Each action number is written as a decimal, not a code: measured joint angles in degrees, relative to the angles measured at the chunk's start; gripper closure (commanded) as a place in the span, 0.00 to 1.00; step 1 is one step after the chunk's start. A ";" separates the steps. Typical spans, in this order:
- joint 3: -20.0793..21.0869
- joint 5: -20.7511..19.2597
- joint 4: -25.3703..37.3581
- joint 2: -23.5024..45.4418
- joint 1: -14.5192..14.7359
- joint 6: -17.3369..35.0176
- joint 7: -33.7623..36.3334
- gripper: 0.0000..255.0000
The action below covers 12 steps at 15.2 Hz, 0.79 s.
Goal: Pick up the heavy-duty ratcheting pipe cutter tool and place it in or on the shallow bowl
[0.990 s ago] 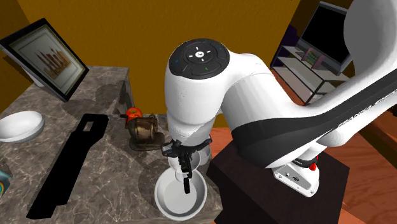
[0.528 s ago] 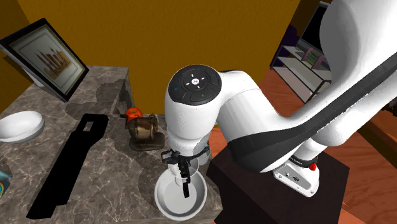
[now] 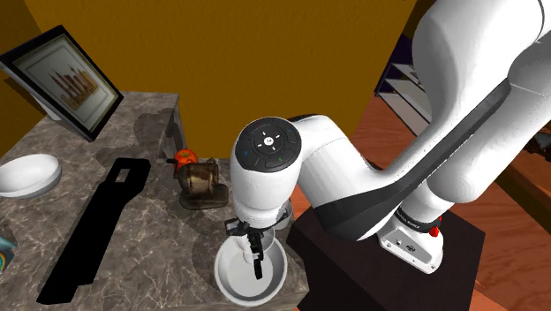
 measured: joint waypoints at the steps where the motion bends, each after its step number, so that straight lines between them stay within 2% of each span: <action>1: -0.02 -0.13 0.00 0.10 0.02 0.03 0.10 1.00; 4: -0.04 -0.28 0.00 0.21 0.05 0.07 0.22 1.00; 5: -0.04 -0.29 0.00 0.22 0.06 0.07 0.23 0.00; 11: -0.04 -0.31 0.02 0.23 0.06 0.08 0.24 0.00; 12: 0.21 0.78 0.49 -0.64 -0.09 -0.61 -0.59 0.00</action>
